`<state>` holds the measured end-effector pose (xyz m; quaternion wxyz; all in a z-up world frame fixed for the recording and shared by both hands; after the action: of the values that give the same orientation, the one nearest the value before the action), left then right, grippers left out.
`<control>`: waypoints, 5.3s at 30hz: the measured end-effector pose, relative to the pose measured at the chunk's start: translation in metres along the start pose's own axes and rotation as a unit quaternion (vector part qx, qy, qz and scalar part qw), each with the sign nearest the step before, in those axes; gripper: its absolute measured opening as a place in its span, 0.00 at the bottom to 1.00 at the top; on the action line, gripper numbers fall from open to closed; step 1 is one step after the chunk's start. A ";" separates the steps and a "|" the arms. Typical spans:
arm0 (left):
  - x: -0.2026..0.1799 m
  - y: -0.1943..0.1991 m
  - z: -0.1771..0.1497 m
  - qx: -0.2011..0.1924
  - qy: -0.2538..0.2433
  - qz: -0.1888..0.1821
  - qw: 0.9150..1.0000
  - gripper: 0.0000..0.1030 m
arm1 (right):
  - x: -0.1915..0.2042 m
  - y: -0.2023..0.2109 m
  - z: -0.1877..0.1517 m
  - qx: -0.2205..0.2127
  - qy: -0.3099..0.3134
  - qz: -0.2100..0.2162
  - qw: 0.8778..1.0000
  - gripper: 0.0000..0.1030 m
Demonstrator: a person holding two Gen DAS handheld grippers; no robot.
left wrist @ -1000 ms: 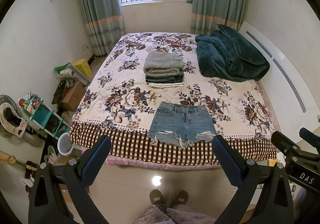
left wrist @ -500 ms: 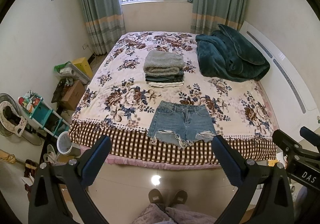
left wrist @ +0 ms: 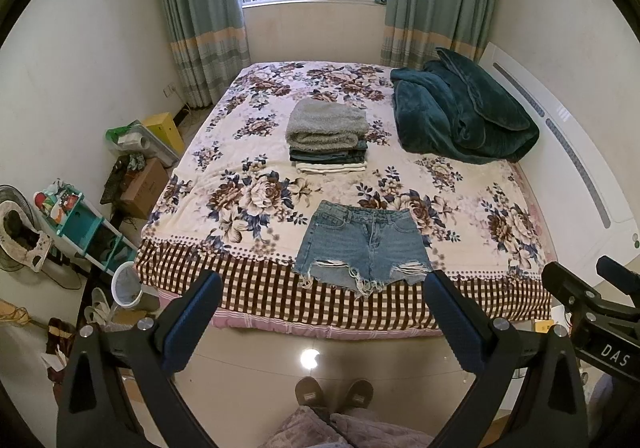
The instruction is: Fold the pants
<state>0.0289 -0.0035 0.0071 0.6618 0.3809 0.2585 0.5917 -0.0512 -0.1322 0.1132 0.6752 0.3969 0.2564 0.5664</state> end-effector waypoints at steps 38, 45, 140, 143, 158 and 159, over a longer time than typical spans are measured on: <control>-0.086 -0.420 0.045 0.184 0.068 0.092 0.976 1.00 | -0.119 -0.564 0.158 0.243 0.022 0.030 0.969 0.78; -0.204 -0.562 -0.034 0.290 0.091 0.032 0.952 1.00 | -0.180 -0.732 0.155 0.309 0.044 0.029 0.950 0.68; 0.027 -0.516 -0.127 0.233 0.437 0.005 0.869 0.68 | 0.131 -0.808 0.043 0.294 0.352 0.031 0.888 0.97; 0.005 -0.520 -0.125 0.238 0.443 0.000 0.864 0.68 | 0.118 -0.810 0.047 0.295 0.352 0.040 0.887 0.99; -0.058 -0.500 -0.206 0.133 0.786 -0.101 0.596 0.68 | 0.072 -0.897 0.051 0.430 0.191 0.147 0.870 1.00; -0.062 -0.502 -0.209 0.130 0.799 -0.114 0.576 0.68 | 0.073 -0.902 0.049 0.435 0.182 0.156 0.868 1.00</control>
<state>0.1475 -0.0281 -0.5266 0.1926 -0.1966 0.7979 0.5362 0.5108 -0.1131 -0.5979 0.2785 0.5754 0.5298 0.5573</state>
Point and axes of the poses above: each gripper's, at about its wrist camera, not at the fingertips, and y roughly against the way its jaws point, x to its left, z to its top, the point moved 4 cm from there along -y, roughly the way its jaws point, and after that the axes turned 10 degrees about -y, right-handed, at the moved point
